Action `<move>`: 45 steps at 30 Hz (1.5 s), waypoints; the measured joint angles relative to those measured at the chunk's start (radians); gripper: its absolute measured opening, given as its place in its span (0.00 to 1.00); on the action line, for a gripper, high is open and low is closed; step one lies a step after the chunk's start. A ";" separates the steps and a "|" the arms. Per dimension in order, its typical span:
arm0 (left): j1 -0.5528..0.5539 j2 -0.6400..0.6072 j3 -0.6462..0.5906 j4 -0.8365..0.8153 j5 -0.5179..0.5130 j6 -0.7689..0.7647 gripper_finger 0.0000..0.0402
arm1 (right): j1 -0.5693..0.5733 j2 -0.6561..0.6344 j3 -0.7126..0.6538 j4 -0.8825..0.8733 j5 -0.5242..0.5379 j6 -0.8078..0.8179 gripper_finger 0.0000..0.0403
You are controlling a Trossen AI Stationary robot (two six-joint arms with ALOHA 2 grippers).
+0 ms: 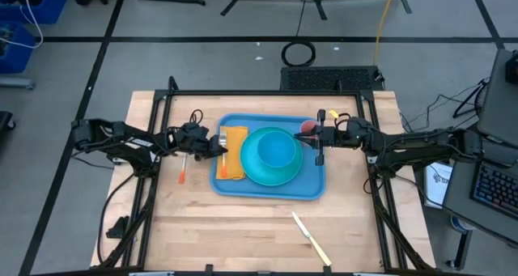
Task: Set up tray
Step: Put the orange fork on the yellow napkin on the blue serving tray, then put the orange spoon to the right of the orange fork on the yellow napkin on the blue serving tray
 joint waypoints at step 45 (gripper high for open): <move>-0.071 -0.302 -0.002 -0.077 0.075 0.007 0.45 | 0.000 0.000 0.000 -0.014 0.000 0.000 0.03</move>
